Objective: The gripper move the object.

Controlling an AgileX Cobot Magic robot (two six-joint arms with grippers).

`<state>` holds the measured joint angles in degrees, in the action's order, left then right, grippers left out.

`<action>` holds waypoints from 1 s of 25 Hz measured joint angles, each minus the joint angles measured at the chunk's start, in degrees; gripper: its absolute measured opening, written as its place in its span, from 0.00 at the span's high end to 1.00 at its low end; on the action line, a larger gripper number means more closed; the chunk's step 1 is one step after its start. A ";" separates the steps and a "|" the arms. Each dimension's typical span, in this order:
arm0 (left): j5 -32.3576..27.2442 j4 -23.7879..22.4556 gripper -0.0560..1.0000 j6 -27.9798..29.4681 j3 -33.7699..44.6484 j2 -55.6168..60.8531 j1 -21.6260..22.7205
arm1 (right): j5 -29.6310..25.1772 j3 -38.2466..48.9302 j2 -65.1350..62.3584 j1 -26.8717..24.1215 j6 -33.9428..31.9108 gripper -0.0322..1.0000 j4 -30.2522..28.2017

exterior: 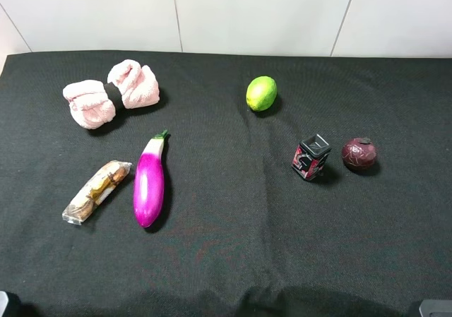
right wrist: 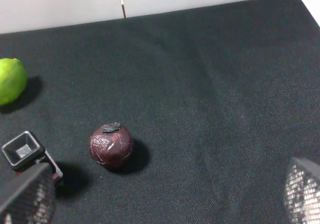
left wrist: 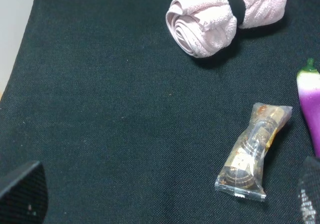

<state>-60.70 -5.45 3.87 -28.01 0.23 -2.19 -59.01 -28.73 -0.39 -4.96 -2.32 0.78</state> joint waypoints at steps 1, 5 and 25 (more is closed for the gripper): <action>0.00 0.00 0.00 0.00 0.00 0.00 0.00 | 0.00 0.00 0.00 0.00 0.00 0.30 0.00; 0.00 0.00 0.00 0.00 0.00 0.00 0.00 | 0.00 0.00 0.00 0.00 0.00 0.30 0.00; 0.00 0.00 0.00 0.00 0.00 0.00 0.00 | 0.00 0.00 0.00 0.00 0.00 0.30 0.00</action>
<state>-60.70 -5.45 3.87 -28.01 0.23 -2.19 -59.01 -28.73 -0.39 -4.96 -2.32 0.78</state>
